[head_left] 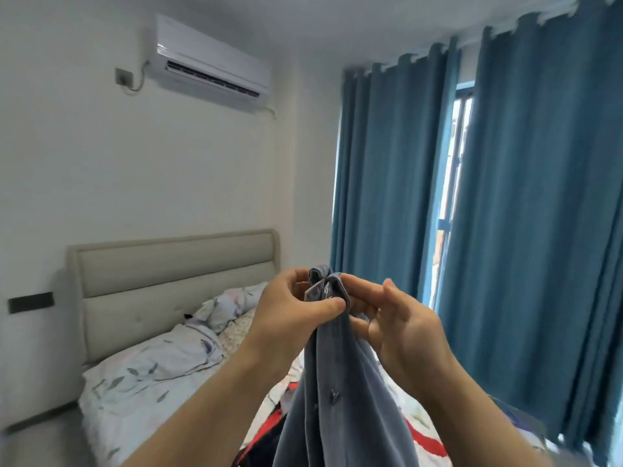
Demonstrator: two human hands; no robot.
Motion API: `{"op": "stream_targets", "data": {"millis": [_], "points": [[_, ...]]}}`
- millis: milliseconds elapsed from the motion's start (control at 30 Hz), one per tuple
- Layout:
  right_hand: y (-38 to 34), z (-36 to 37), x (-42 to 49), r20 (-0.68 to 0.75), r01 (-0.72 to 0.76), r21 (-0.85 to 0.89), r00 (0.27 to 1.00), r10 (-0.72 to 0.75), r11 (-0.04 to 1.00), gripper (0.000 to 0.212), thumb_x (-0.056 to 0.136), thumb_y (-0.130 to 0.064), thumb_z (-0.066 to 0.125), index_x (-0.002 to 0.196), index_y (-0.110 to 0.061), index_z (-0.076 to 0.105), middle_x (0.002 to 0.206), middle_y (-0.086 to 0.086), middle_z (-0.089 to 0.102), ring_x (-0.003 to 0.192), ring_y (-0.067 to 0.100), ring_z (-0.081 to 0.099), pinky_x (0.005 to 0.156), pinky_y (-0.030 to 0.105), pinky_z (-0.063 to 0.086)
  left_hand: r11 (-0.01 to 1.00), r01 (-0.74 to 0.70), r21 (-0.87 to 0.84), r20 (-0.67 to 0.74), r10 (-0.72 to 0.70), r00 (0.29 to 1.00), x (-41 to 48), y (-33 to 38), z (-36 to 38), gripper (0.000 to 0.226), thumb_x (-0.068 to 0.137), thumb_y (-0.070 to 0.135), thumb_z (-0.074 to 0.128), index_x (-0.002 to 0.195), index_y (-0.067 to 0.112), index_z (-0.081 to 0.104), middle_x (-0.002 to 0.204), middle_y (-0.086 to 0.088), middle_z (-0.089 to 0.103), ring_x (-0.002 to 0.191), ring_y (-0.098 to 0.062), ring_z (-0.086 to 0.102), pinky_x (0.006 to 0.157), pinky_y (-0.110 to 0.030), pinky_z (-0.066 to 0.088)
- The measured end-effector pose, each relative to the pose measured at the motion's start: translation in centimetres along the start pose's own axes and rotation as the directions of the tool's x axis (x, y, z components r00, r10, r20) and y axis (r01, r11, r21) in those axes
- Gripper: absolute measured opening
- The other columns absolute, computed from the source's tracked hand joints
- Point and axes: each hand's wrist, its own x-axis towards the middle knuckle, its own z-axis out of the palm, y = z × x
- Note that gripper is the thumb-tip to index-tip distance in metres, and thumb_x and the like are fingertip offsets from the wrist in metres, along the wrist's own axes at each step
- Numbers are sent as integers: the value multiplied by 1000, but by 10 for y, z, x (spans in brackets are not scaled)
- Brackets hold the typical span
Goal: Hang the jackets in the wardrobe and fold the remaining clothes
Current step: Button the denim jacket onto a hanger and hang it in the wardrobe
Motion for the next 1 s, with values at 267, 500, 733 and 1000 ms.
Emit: {"op": "stream_targets", "data": {"millis": [267,500,733,1000], "points": [[79,87,22,68,62,-281,997,-44,958,20,94,-2,57,111,-7,68,82,15,73,68,23,69,62,30,59,968,31,-250,-196,-82,977,-62,21,-130,29,82,-4,63,110,-6,67,100,-28,69,86,-34,69,73,-37,58],[160,142,36,233,47,-683,960,157,729,46,79,-62,61,120,-43,65,124,-17,66,111,0,61,98,29,48,961,-24,-277,-211,-36,977,-112,33,-214,27,80,2,59,104,0,73,104,-30,69,93,-36,69,83,-40,58],[245,203,27,434,-293,-512,723,538,807,63,89,-51,66,113,8,64,119,30,65,115,44,60,100,55,46,960,-93,-263,-412,-25,911,-152,48,-311,25,75,5,59,88,10,79,93,-18,74,83,-24,73,67,-27,58],[287,294,19,332,-80,-519,899,287,851,49,81,-48,62,74,1,57,71,6,55,70,16,51,64,31,38,996,-17,-87,-399,-19,917,-193,60,-393,46,85,50,59,120,22,67,118,-12,69,109,-22,67,89,-32,54]]}}
